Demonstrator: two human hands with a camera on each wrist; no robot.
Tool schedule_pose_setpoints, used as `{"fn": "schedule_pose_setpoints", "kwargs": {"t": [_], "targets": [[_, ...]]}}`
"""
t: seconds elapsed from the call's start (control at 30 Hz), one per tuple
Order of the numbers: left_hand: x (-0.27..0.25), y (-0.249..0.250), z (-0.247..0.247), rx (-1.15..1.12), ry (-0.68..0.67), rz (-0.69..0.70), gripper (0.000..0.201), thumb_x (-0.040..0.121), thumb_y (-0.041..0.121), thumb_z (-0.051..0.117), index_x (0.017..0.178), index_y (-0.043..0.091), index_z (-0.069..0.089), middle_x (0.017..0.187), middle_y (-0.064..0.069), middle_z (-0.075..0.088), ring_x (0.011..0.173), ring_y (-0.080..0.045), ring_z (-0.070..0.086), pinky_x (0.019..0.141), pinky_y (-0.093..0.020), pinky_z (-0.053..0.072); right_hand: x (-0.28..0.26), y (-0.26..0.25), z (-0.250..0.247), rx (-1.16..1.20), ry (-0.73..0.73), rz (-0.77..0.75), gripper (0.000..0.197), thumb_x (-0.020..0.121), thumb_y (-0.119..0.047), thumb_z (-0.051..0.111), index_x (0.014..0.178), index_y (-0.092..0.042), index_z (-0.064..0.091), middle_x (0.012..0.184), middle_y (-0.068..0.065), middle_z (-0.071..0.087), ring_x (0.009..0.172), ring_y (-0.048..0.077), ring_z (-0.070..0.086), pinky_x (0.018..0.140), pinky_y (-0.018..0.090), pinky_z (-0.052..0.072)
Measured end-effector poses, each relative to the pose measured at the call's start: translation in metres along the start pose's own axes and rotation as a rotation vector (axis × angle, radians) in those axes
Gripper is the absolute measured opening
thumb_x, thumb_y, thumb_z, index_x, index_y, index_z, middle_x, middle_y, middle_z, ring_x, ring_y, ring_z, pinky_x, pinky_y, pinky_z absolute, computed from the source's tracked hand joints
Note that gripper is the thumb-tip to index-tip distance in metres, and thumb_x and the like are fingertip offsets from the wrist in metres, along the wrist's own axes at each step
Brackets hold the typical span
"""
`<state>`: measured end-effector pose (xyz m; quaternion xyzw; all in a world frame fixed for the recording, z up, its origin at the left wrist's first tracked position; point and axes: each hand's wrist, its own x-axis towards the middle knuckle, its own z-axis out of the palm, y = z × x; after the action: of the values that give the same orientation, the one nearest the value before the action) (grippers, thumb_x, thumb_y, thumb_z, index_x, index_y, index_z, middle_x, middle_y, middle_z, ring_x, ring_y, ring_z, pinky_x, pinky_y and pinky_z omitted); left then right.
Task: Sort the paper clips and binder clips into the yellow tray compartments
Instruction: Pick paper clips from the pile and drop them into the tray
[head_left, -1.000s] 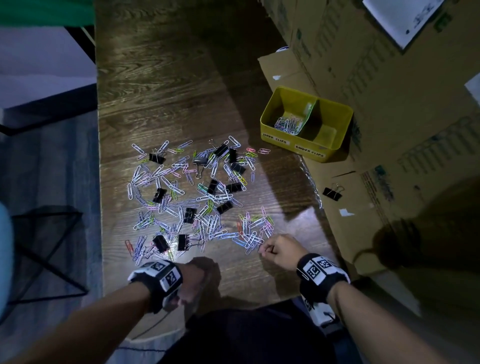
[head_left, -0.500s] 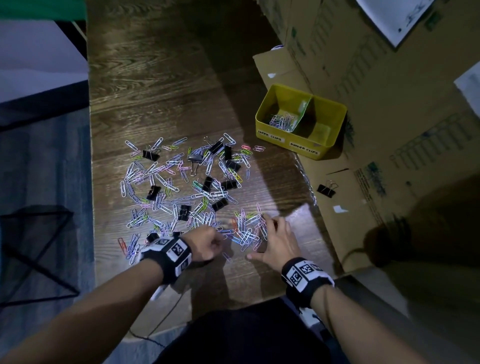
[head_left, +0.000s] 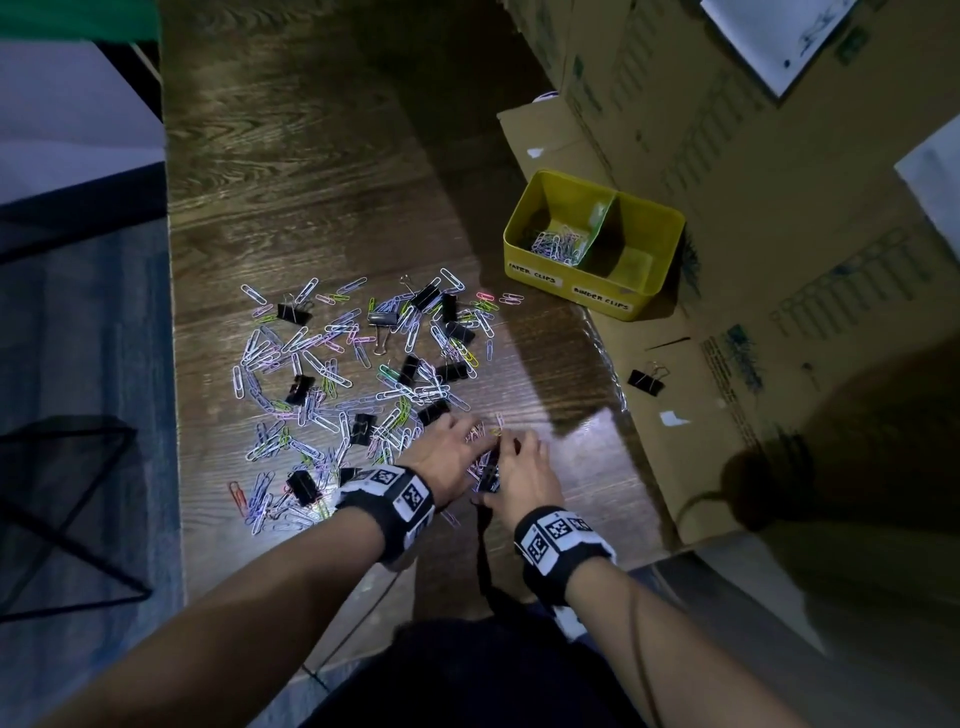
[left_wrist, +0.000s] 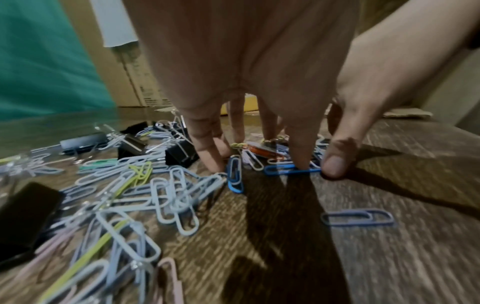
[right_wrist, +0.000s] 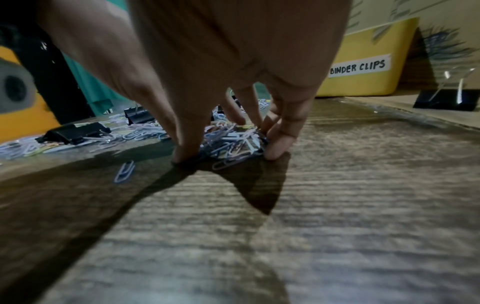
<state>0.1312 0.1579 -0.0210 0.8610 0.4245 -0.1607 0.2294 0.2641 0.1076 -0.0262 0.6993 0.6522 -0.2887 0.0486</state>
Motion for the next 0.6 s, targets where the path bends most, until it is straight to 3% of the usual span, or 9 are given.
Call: {"fn": "schedule_pose_setpoints", "kwargs": {"t": [0.13, 0.23, 0.27, 0.33, 0.4, 0.47, 0.53, 0.6], "targets": [[0.001, 0.000, 0.008, 0.051, 0.017, 0.008, 0.049, 0.088, 0.015, 0.054, 0.135, 0.011, 0.044, 0.146, -0.012, 0.033, 0.136, -0.034, 0.024, 0.114, -0.041, 0.021, 0.001, -0.008, -0.004, 0.026, -0.039, -0.036, 0.057, 0.084, -0.012, 0.062, 0.136, -0.010, 0.039, 0.132, 0.015, 0.043, 0.115, 0.033, 0.052, 0.095, 0.041, 0.046], [-0.005, -0.005, 0.010, -0.068, 0.113, 0.018, 0.038, 0.086, 0.010, 0.058, 0.124, 0.009, 0.056, 0.140, -0.012, 0.044, 0.135, -0.033, 0.031, 0.114, -0.038, 0.021, 0.007, -0.005, -0.003, 0.097, -0.041, -0.080, 0.042, 0.085, -0.002, 0.054, 0.126, -0.011, 0.052, 0.127, 0.014, 0.053, 0.109, 0.033, 0.057, 0.091, 0.042, 0.049], [-0.007, -0.006, 0.009, -0.093, 0.173, 0.050, 0.034, 0.081, 0.007, 0.064, 0.116, 0.008, 0.062, 0.132, -0.013, 0.053, 0.129, -0.033, 0.041, 0.111, -0.036, 0.028, 0.009, -0.002, -0.003, 0.125, -0.057, -0.081, 0.039, 0.085, -0.003, 0.053, 0.124, -0.011, 0.054, 0.125, 0.014, 0.056, 0.108, 0.033, 0.057, 0.091, 0.042, 0.049], [-0.010, -0.007, 0.004, -0.127, 0.316, 0.134, 0.028, 0.062, 0.000, 0.078, 0.089, 0.008, 0.072, 0.105, -0.011, 0.070, 0.103, -0.029, 0.063, 0.095, -0.028, 0.043, 0.010, 0.003, -0.006, 0.171, -0.091, -0.072, 0.031, 0.089, -0.009, 0.053, 0.119, -0.009, 0.059, 0.120, 0.016, 0.059, 0.109, 0.033, 0.056, 0.091, 0.040, 0.047], [-0.013, -0.007, -0.001, -0.184, 0.377, 0.201, 0.013, 0.063, 0.003, 0.070, 0.073, 0.010, 0.072, 0.089, -0.008, 0.073, 0.089, -0.022, 0.067, 0.089, -0.023, 0.038, 0.012, 0.009, -0.009, 0.198, -0.104, -0.058, 0.026, 0.091, -0.013, 0.053, 0.114, -0.008, 0.063, 0.116, 0.017, 0.061, 0.109, 0.034, 0.055, 0.091, 0.039, 0.046], [-0.011, -0.012, 0.001, -0.229, 0.365, 0.156, 0.022, 0.076, 0.006, 0.053, 0.083, 0.006, 0.074, 0.098, -0.010, 0.072, 0.101, -0.019, 0.064, 0.096, -0.016, 0.035, 0.013, 0.014, -0.013, 0.224, -0.095, -0.045, 0.025, 0.091, -0.013, 0.053, 0.114, -0.009, 0.064, 0.116, 0.017, 0.062, 0.110, 0.032, 0.057, 0.093, 0.035, 0.045], [-0.012, -0.020, 0.006, -0.329, 0.286, 0.046, 0.024, 0.084, 0.002, 0.055, 0.102, 0.006, 0.071, 0.117, -0.012, 0.065, 0.116, -0.023, 0.058, 0.104, -0.017, 0.028, 0.014, 0.018, -0.020, 0.287, -0.095, -0.014, 0.027, 0.090, -0.016, 0.060, 0.116, -0.015, 0.066, 0.121, 0.013, 0.063, 0.110, 0.027, 0.059, 0.096, 0.027, 0.044], [-0.014, -0.025, 0.008, -0.441, 0.289, -0.011, 0.025, 0.081, 0.000, 0.061, 0.101, 0.010, 0.072, 0.115, -0.008, 0.067, 0.111, -0.019, 0.061, 0.106, -0.022, 0.034, 0.015, 0.024, -0.026, 0.347, -0.105, 0.003, 0.029, 0.086, -0.021, 0.066, 0.116, -0.019, 0.067, 0.122, 0.007, 0.064, 0.104, 0.020, 0.062, 0.091, 0.017, 0.040]]}}
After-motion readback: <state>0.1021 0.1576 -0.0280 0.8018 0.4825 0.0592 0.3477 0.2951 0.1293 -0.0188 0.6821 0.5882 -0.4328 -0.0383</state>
